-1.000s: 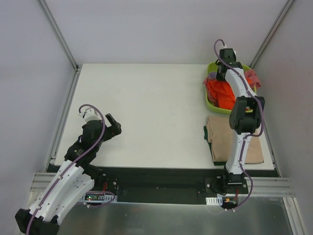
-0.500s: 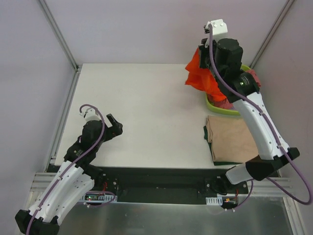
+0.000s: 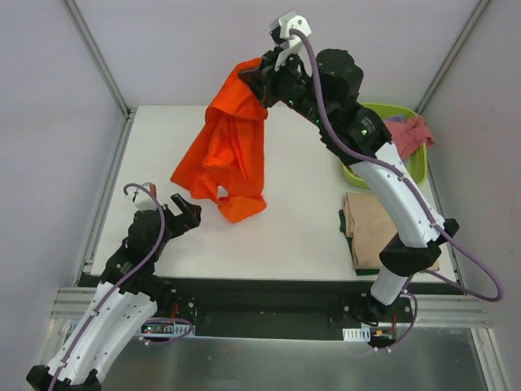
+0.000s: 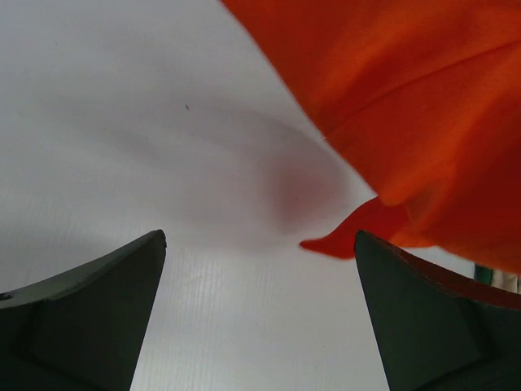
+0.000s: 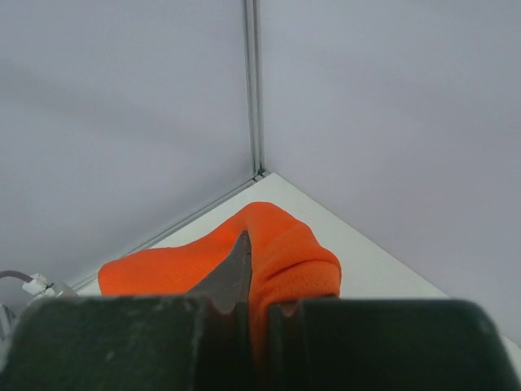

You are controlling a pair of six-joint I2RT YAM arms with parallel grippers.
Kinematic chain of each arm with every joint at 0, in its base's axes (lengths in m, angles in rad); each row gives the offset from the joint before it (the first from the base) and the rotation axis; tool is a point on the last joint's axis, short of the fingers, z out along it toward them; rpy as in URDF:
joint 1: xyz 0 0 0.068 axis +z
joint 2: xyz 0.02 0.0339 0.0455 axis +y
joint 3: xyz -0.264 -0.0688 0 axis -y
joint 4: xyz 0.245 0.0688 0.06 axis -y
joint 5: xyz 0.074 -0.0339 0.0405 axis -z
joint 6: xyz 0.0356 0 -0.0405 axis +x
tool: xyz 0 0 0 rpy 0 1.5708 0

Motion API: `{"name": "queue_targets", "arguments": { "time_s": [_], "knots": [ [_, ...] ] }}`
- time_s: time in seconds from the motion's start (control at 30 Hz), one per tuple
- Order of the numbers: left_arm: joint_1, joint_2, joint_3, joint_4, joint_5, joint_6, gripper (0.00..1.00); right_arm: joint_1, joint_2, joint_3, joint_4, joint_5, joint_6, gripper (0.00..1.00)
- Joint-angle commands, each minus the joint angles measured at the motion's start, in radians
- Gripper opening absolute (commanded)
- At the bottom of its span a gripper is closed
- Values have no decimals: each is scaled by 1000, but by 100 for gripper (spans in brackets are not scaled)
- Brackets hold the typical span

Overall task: Fold and stack the t-shirts
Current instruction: Move the tshirt to the center of the board, then flatten out the tshirt

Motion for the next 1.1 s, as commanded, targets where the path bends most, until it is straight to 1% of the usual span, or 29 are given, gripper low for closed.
{"name": "queue_targets", "arguments": {
  "time_s": [0.0, 0.07, 0.1, 0.17, 0.23, 0.27, 0.3, 0.33, 0.37, 0.4, 0.43, 0.47, 0.5, 0.53, 0.6, 0.77, 0.83, 0.93, 1.0, 1.07],
  "knots": [
    [8, -31, -12, 16, -33, -26, 99, 13, -27, -49, 92, 73, 6, 1],
    [8, -38, -14, 12, -39, -34, 99, 12, -71, -186, 96, 177, -27, 3],
    [8, -39, -15, 12, -43, -35, 99, 12, -113, -264, 98, 260, -33, 4],
    [8, -38, -17, 9, -54, -37, 99, 6, -179, -480, 93, 421, -3, 8],
    [8, -28, -17, 6, -62, -42, 99, -19, -243, -693, 63, 532, 58, 19],
    [8, -21, -18, 5, -66, -43, 99, -37, -268, -790, 47, 578, 103, 27],
    [8, -15, -17, 3, -71, -46, 99, -66, -288, -888, 35, 618, 136, 37],
    [8, -4, -17, 0, -75, -51, 99, -92, -295, -970, 26, 649, 181, 53],
    [8, 11, -17, 2, -80, -61, 99, -124, -302, -1019, 5, 670, 213, 73],
    [8, 28, -14, 2, -83, -69, 99, -150, -305, -1045, -38, 678, 255, 85],
    [8, 50, -11, 2, -79, -75, 99, -174, -305, -1053, -96, 683, 299, 90],
    [8, 73, -6, 3, -69, -84, 99, -183, -309, -1055, -136, 684, 310, 98],
    [8, 100, 0, 6, -56, -94, 99, -181, -317, -1062, -155, 689, 304, 100],
    [8, 132, 6, 15, -36, -92, 99, -180, -328, -1075, -166, 686, 298, 96],
    [8, 197, 21, 38, -20, -95, 99, -177, -358, -1105, -177, 672, 302, 96],
    [8, 384, 72, 109, 18, -115, 98, -155, -484, -1284, -126, 654, 345, 96],
    [10, 461, 95, 147, 50, -112, 95, -145, -553, -1370, -79, 637, 356, 96],
    [10, 582, 138, 198, 99, -94, 89, -142, -682, -1490, 6, 563, 362, 96],
    [11, 669, 169, 223, 122, -86, 85, -142, -754, -1545, 30, 528, 362, 96],
    [11, 744, 205, 232, 144, -82, 77, -140, -811, -1581, 37, 505, 353, 96]
  ]
}}
